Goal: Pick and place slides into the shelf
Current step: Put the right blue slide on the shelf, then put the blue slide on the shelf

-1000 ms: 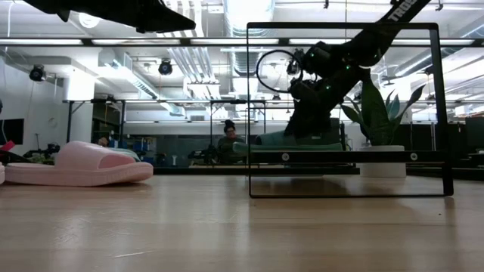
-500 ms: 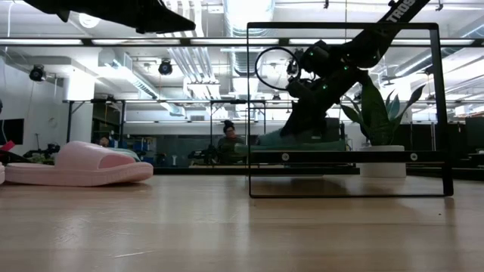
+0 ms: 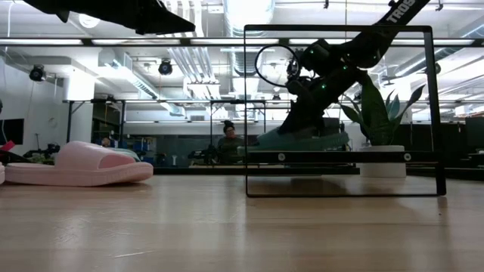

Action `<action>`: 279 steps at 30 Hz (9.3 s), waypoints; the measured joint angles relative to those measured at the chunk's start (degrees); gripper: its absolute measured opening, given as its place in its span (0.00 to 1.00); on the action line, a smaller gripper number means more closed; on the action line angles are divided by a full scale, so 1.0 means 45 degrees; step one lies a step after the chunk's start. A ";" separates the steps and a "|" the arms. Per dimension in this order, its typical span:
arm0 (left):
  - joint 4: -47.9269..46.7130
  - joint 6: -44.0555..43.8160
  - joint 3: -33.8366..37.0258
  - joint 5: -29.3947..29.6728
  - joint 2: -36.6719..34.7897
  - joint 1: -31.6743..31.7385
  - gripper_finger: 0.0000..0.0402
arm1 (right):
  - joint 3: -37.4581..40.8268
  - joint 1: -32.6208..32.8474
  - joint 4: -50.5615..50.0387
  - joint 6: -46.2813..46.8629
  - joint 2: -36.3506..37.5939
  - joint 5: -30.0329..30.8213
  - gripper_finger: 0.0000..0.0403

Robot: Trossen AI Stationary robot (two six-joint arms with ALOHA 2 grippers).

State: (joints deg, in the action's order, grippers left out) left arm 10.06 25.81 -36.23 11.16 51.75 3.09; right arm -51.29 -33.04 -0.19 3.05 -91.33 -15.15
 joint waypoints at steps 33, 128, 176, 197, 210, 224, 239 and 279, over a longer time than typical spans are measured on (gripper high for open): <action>0.0034 0.0003 -0.0005 0.0005 0.0000 0.0000 0.54 | 0.0000 -0.0173 -0.0230 -0.2216 0.0012 -0.2620 0.03; -0.0012 -0.0022 -0.0005 0.0000 0.0000 -0.0002 0.54 | 0.1496 0.0406 -0.4207 -0.4697 0.2001 0.2292 0.03; -0.0010 -0.0022 -0.0005 0.0000 -0.0001 -0.0002 0.54 | 0.1099 0.1360 -0.0190 -0.6818 0.0262 -0.0619 0.03; -0.0017 -0.0025 -0.0005 0.0000 -0.0005 0.0000 0.54 | -0.0044 0.1365 -0.0058 -0.7015 -0.0889 0.0722 0.03; -0.0032 -0.0027 -0.0005 0.0000 -0.0005 -0.0002 0.54 | -0.0642 0.1399 -0.2043 -0.6284 -0.0002 0.0614 0.16; -0.6199 -0.5159 -0.0568 0.3677 0.0178 0.0624 0.54 | -0.1565 0.1457 -0.4568 -0.4635 0.2716 0.0377 0.43; -1.1992 -1.0343 -0.0563 0.4164 0.2885 0.0816 0.54 | -0.1301 0.1457 -0.4585 -0.4493 0.4977 0.0377 0.37; -1.3355 -0.9217 -0.1525 0.6609 0.7621 0.2825 0.28 | -0.1287 0.1457 -0.5449 -0.4449 0.4775 0.0367 0.31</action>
State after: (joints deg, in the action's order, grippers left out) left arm -50.04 -15.67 -43.09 40.90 86.04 15.80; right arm -57.08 -26.48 -24.70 -16.97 -69.84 -13.50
